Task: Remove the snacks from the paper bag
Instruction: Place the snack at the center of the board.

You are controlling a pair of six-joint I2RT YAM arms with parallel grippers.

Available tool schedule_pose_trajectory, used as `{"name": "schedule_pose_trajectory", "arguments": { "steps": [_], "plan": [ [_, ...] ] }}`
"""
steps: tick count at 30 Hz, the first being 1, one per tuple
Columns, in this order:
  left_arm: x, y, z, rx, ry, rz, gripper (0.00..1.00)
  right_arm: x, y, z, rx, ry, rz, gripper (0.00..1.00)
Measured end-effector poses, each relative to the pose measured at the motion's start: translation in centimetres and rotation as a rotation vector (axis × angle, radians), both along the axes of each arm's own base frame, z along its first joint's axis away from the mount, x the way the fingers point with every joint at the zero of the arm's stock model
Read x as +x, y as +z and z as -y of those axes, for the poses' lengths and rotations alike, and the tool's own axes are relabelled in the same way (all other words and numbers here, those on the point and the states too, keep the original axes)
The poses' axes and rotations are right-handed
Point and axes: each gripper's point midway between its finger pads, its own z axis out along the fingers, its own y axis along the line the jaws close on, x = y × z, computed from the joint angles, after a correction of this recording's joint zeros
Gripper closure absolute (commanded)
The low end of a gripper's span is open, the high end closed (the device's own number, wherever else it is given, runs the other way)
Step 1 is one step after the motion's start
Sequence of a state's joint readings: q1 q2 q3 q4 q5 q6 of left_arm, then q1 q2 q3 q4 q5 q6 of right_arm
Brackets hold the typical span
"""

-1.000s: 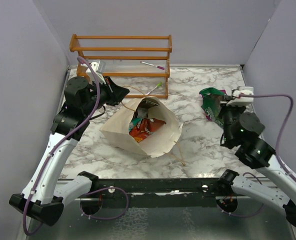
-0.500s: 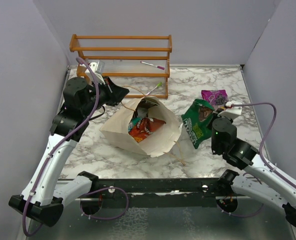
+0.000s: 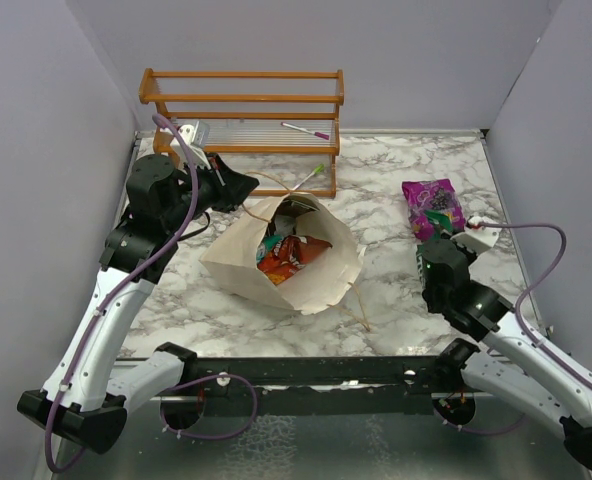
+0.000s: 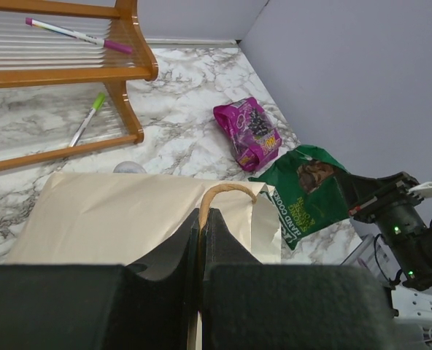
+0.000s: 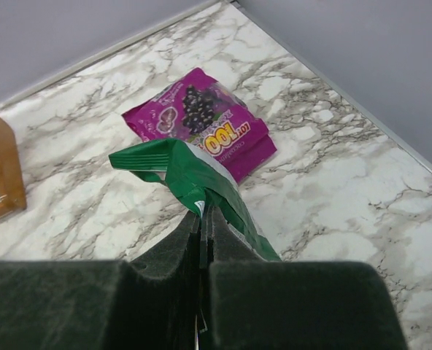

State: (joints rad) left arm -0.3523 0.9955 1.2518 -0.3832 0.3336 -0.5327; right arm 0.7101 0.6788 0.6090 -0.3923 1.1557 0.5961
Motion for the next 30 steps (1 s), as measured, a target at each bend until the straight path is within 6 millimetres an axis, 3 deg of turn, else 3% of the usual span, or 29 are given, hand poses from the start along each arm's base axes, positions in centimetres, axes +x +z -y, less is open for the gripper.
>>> {"name": "schedule_pose_trajectory", "arguments": {
  "steps": [5, 8, 11, 12, 13, 17, 23, 30],
  "plan": [
    [-0.1, 0.0, 0.1, -0.001, -0.007, 0.0, 1.0, 0.9, -0.8, 0.9, -0.008, -0.055, -0.019, 0.98],
    [-0.2, 0.0, 0.2, -0.002, -0.013, 0.001, 1.0, 1.7, -1.2, 2.5, 0.006, -0.113, -0.028, 0.98],
    [-0.2, 0.1, 0.2, -0.003, -0.017, 0.001, 1.0, 2.6, -2.3, 6.4, 0.039, -0.218, -0.042, 0.98],
    [-0.2, 0.1, 0.2, -0.003, -0.018, 0.001, 1.0, 3.1, -2.3, 6.2, 0.056, -0.195, -0.038, 0.98],
    [-0.3, 0.1, 0.2, -0.003, -0.019, 0.0, 1.0, 2.8, -3.2, 8.6, 0.053, -0.277, -0.061, 0.98],
    [-0.3, 0.1, 0.2, -0.003, -0.021, 0.001, 1.0, 3.0, -5.4, 12.5, 0.117, -0.367, -0.112, 0.98],
    [-0.2, 0.1, 0.1, 0.0, -0.018, 0.005, 1.0, 3.2, -7.3, 13.7, 0.168, -0.406, -0.133, 0.98],
    [-0.3, 0.5, 0.2, -0.003, -0.021, 0.013, 0.99, 1.8, -10.6, 15.9, 0.228, -0.492, -0.189, 0.98]
  ]
}}
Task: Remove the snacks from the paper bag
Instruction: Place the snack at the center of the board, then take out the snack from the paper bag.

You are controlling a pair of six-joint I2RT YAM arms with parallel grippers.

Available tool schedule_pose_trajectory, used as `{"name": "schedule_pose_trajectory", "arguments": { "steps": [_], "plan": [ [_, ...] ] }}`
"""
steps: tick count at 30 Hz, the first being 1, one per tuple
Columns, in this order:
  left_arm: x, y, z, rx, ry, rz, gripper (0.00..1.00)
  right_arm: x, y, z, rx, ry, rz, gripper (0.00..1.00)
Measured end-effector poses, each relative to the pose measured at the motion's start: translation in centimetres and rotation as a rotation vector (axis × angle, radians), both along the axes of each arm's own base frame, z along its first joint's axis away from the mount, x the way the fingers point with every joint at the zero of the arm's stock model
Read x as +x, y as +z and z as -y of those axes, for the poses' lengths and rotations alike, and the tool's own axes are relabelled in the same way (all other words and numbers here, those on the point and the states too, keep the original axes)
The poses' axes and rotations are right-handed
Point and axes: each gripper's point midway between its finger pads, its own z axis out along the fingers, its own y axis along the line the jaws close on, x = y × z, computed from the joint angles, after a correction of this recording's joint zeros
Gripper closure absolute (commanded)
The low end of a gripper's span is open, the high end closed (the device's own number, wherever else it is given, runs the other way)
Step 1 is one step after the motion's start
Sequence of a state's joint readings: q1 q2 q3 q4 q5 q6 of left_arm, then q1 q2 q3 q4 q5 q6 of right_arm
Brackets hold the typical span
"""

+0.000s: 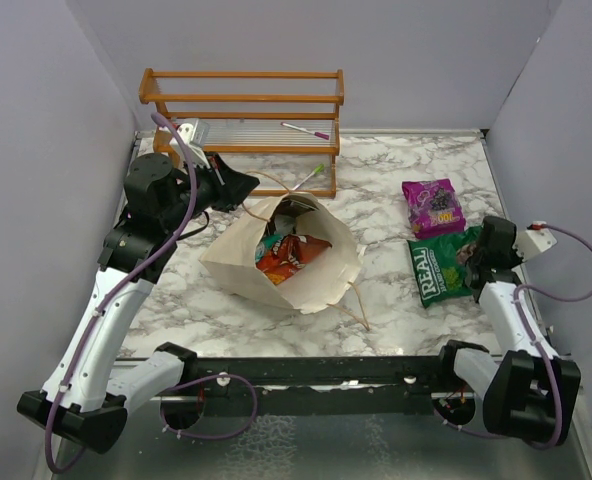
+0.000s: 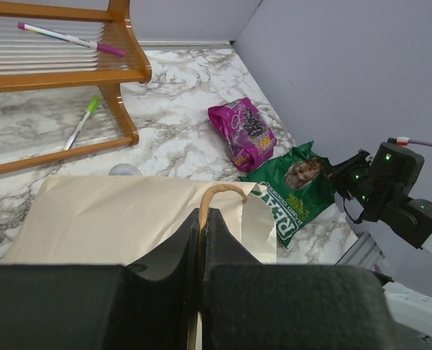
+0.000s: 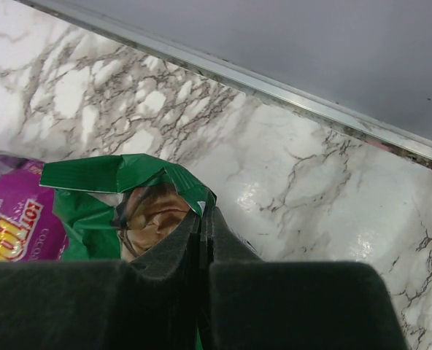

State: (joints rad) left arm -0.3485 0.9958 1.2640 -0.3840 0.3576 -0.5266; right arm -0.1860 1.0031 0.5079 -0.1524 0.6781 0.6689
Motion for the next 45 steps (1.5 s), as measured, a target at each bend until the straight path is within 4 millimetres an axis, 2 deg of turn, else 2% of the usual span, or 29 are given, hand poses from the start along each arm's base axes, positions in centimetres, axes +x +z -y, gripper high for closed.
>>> {"name": "schedule_pose_trajectory", "arguments": {
  "steps": [9, 12, 15, 20, 24, 28, 29, 34, 36, 38, 41, 45],
  "plan": [
    [-0.2, 0.0, 0.3, -0.005, -0.02, -0.004, 1.0, -1.6, -3.0, 2.3, 0.099, -0.101, -0.033, 0.86],
    [-0.3, 0.0, 0.3, -0.008, -0.025, -0.006, 1.0, -1.8, -3.2, 2.4, 0.112, -0.112, -0.035, 0.72],
    [-0.3, 0.1, 0.4, -0.012, -0.026, -0.007, 1.0, -1.8, -2.9, 2.3, 0.112, -0.109, -0.025, 0.49],
    [-0.3, 0.1, 0.4, -0.015, -0.027, -0.007, 1.0, -1.7, -1.3, 2.3, 0.087, -0.089, 0.013, 0.14],
    [-0.4, 0.1, 0.5, -0.016, -0.034, -0.007, 0.99, -1.4, 2.0, 2.5, 0.067, -0.085, 0.068, 0.0],
    [-0.5, 0.1, 0.6, -0.015, -0.041, -0.005, 0.99, 0.3, 6.6, 2.7, 0.064, -0.07, 0.149, 0.01],
    [-0.5, 0.1, 0.6, -0.014, -0.041, -0.005, 0.99, 0.6, 7.1, 2.6, 0.065, -0.062, 0.162, 0.01],
    [-0.5, 0.1, 0.6, -0.013, -0.041, -0.004, 0.99, 1.4, 6.9, 1.7, 0.085, 0.01, 0.151, 0.01],
    [-0.5, 0.0, 0.5, -0.011, -0.041, -0.003, 0.99, 2.6, 6.7, 0.7, 0.092, 0.109, 0.145, 0.01],
    [-0.4, 0.0, 0.5, -0.006, -0.042, 0.0, 0.99, 4.3, 6.6, -1.3, 0.104, 0.235, 0.158, 0.01],
    [-0.3, -0.2, 0.6, 0.009, -0.046, 0.008, 0.99, 6.8, 5.9, -6.6, 0.145, 0.496, 0.167, 0.01],
    [-0.3, -0.1, 0.6, 0.024, -0.058, 0.028, 0.99, 8.1, 6.4, -13.4, 0.158, 0.794, 0.171, 0.01]
  ]
}}
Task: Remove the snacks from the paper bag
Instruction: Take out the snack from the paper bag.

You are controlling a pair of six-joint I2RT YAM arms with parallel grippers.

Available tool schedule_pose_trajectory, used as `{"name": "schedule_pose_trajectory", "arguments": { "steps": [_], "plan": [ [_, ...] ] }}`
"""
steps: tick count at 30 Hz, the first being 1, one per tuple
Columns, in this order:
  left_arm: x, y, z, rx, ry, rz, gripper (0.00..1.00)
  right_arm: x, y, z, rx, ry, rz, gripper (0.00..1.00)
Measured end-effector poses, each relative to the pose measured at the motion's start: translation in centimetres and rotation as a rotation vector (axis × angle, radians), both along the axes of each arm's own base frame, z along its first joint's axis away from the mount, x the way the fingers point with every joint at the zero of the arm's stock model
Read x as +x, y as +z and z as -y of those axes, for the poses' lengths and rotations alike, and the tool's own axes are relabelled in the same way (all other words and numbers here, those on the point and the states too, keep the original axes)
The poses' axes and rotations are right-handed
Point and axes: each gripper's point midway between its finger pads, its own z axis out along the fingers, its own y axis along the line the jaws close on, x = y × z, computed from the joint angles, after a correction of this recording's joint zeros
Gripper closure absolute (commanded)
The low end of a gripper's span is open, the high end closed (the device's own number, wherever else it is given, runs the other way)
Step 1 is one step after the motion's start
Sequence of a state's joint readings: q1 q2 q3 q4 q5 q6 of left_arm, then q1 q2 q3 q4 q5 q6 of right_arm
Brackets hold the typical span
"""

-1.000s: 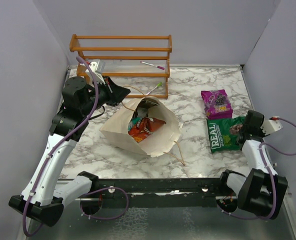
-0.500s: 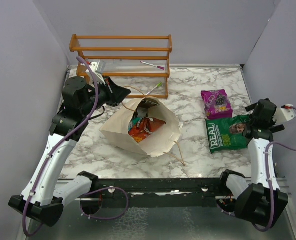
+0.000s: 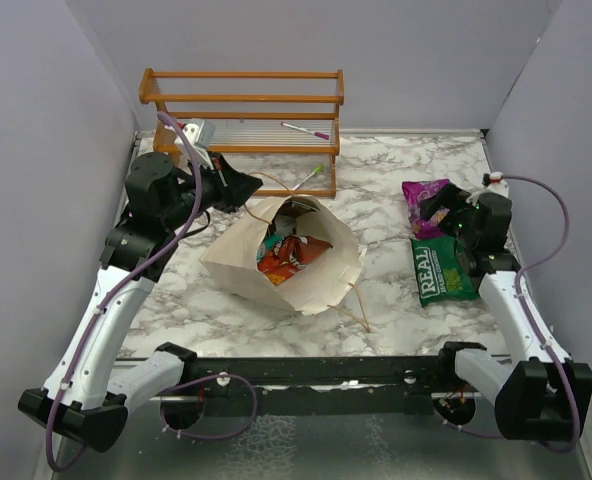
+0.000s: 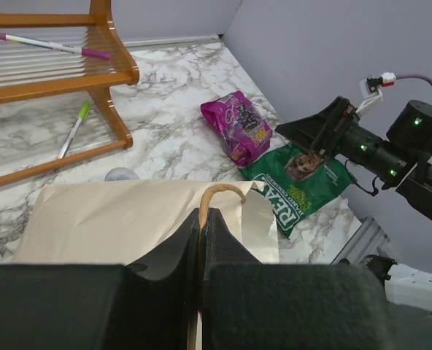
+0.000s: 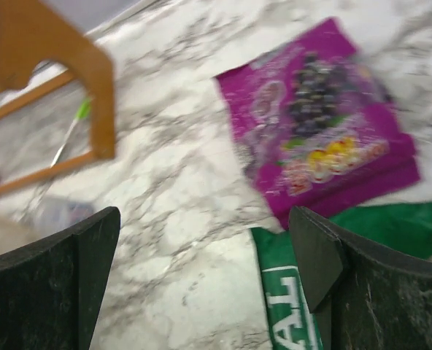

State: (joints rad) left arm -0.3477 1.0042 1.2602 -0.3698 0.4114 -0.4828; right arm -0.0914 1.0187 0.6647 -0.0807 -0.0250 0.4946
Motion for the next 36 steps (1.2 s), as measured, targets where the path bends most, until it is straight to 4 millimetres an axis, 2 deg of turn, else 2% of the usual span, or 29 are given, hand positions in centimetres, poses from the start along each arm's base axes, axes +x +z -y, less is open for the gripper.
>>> {"name": "schedule_pose_trajectory", "arguments": {
  "steps": [5, 6, 10, 14, 16, 20, 23, 26, 28, 31, 36],
  "plan": [
    [-0.2, 0.3, 0.3, 0.008, -0.031, 0.042, 1.0, -0.3, 1.7, -7.5, -0.036, 0.309, 0.072, 0.01],
    [-0.3, 0.2, 0.3, 0.01, -0.035, 0.044, 1.0, -0.7, 2.1, -9.4, -0.044, 0.39, 0.092, 0.01],
    [-0.4, -0.1, 0.5, 0.014, -0.054, 0.054, 1.0, -2.9, 3.4, -15.1, -0.07, 0.644, 0.157, 0.01],
    [-0.6, -0.4, 0.7, 0.014, -0.069, 0.05, 1.0, -4.8, 6.1, -18.1, -0.1, 0.807, 0.256, 0.0],
    [-0.7, -0.5, 0.7, 0.013, -0.076, 0.05, 1.0, -5.8, 8.1, -19.9, -0.126, 0.899, 0.327, 0.0],
    [-0.7, -0.3, 0.8, 0.01, -0.08, 0.057, 1.0, -9.6, 11.6, -25.0, -0.2, 1.133, 0.48, 0.02],
    [-0.7, -0.3, 0.8, 0.01, -0.083, 0.058, 1.0, -12.6, 12.9, -28.1, -0.273, 1.287, 0.589, 0.06],
    [-0.7, -0.3, 0.8, 0.01, -0.083, 0.058, 1.0, -14.5, 12.5, -30.2, -0.362, 1.407, 0.653, 0.19],
    [-0.7, -0.3, 0.8, 0.011, -0.083, 0.057, 1.0, -15.1, 11.8, -31.3, -0.434, 1.487, 0.679, 0.19],
    [-0.7, -0.3, 0.8, 0.012, -0.083, 0.057, 1.0, -15.4, 9.4, -32.9, -0.575, 1.604, 0.698, 0.18],
    [-0.8, -0.3, 0.8, 0.011, -0.085, 0.056, 1.0, -14.3, 4.7, -34.4, -0.767, 1.706, 0.641, 0.15]
  ]
}}
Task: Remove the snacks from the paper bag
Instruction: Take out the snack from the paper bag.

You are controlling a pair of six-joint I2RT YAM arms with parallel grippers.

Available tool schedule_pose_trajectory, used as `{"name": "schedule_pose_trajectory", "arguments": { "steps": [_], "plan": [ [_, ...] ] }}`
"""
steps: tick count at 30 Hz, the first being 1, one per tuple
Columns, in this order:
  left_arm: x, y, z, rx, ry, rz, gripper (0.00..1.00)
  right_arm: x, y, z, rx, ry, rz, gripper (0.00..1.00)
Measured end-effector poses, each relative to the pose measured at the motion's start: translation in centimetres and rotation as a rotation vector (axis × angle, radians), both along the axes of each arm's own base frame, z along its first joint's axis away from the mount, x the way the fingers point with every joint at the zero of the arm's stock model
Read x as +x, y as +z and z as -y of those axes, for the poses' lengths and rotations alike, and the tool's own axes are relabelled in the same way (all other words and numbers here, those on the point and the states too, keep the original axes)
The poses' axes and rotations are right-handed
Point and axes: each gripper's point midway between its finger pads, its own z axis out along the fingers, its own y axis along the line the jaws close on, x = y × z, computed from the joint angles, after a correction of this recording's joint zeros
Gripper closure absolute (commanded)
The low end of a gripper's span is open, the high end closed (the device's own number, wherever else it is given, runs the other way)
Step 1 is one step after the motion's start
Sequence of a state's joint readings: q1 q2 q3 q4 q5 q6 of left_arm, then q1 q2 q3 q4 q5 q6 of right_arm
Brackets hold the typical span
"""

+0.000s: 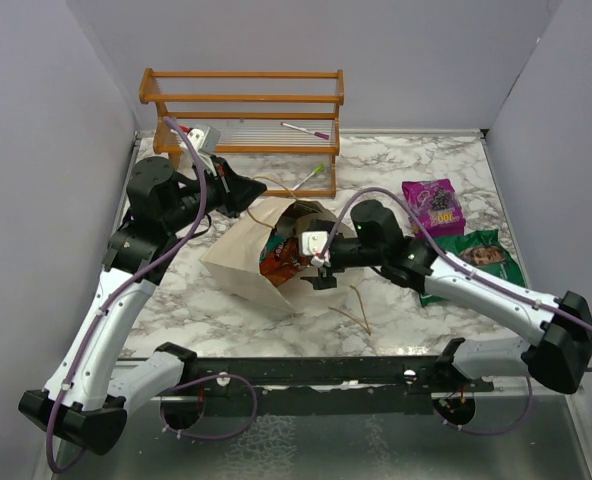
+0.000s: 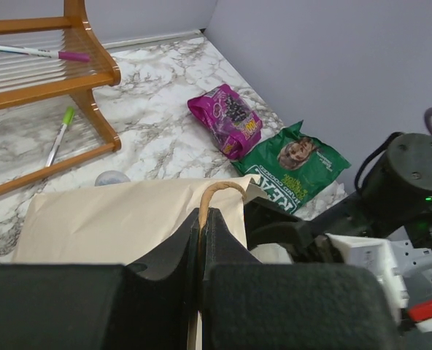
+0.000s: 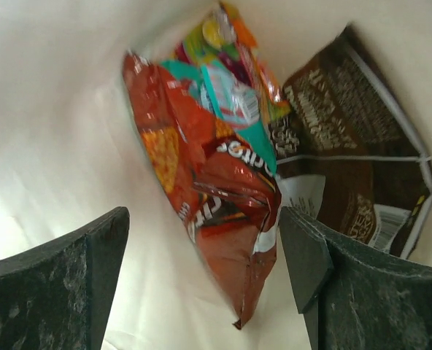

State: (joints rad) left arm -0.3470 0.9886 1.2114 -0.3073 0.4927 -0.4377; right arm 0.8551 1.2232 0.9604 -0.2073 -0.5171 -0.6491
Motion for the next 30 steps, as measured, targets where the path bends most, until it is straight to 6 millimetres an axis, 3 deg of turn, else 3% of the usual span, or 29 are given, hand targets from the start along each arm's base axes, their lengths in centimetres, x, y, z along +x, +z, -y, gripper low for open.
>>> {"name": "schedule_pose_trajectory", "arguments": {
  "steps": [3, 8, 19, 28, 30],
  "plan": [
    [-0.2, 0.1, 0.0, -0.002, -0.005, 0.003, 1.0, 1.7, -2.8, -0.1, -0.096, -0.03, 0.036, 0.15],
    [-0.6, 0.1, 0.0, -0.005, -0.014, 0.008, 1.0, 4.1, -5.5, 0.2, -0.189, -0.104, 0.067, 0.15],
    [-0.7, 0.1, 0.0, -0.007, -0.016, 0.01, 1.0, 7.7, -4.9, -0.4, -0.142, -0.257, 0.134, 0.32],
    [-0.7, 0.0, 0.0, -0.013, -0.015, 0.0, 1.0, 8.7, -5.5, -0.9, -0.094, -0.315, 0.112, 0.32],
    [-0.7, 0.0, 0.0, -0.013, -0.015, 0.001, 1.0, 8.8, -6.2, -0.9, -0.101, -0.322, 0.101, 0.38]
  ]
}}
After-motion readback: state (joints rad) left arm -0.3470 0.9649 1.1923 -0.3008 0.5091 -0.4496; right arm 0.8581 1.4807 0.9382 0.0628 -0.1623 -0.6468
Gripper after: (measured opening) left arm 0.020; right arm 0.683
